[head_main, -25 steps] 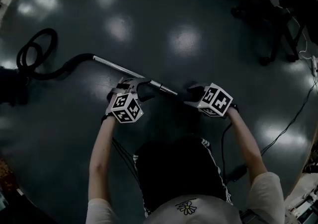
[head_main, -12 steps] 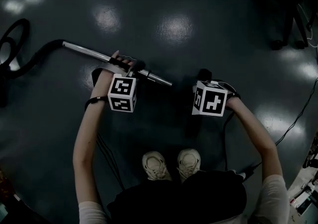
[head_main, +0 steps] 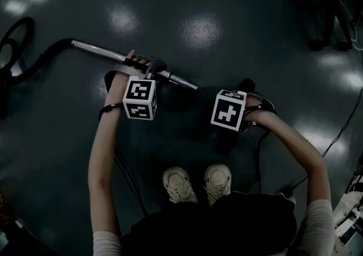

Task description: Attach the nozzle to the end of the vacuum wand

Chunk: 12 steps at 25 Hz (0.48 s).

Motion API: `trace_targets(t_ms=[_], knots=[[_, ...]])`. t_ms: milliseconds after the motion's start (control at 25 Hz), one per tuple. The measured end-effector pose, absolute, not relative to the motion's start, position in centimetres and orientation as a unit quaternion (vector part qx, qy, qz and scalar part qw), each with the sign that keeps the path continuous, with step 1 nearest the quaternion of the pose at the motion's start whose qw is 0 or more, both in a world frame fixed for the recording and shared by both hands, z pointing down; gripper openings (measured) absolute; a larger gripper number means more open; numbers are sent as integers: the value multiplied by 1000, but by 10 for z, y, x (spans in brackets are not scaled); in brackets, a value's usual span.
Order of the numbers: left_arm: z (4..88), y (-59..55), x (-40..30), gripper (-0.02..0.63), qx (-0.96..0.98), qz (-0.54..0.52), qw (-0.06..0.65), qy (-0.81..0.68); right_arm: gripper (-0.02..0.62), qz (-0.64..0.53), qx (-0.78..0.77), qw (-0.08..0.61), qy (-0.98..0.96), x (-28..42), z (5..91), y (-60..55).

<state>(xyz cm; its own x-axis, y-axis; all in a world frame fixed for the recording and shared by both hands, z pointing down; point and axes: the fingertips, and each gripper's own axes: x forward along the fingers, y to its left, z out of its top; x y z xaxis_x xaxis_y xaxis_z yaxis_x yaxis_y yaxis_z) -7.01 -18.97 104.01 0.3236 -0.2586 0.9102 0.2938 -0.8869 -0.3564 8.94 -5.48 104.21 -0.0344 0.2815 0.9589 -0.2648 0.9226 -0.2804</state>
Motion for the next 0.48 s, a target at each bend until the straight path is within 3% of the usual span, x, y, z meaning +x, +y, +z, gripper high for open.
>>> trace_targets(t_ms=[480], knots=[[1010, -170, -54, 209, -784, -556, 276, -15, 198, 133, 119, 581, -794, 56, 1018, -99]])
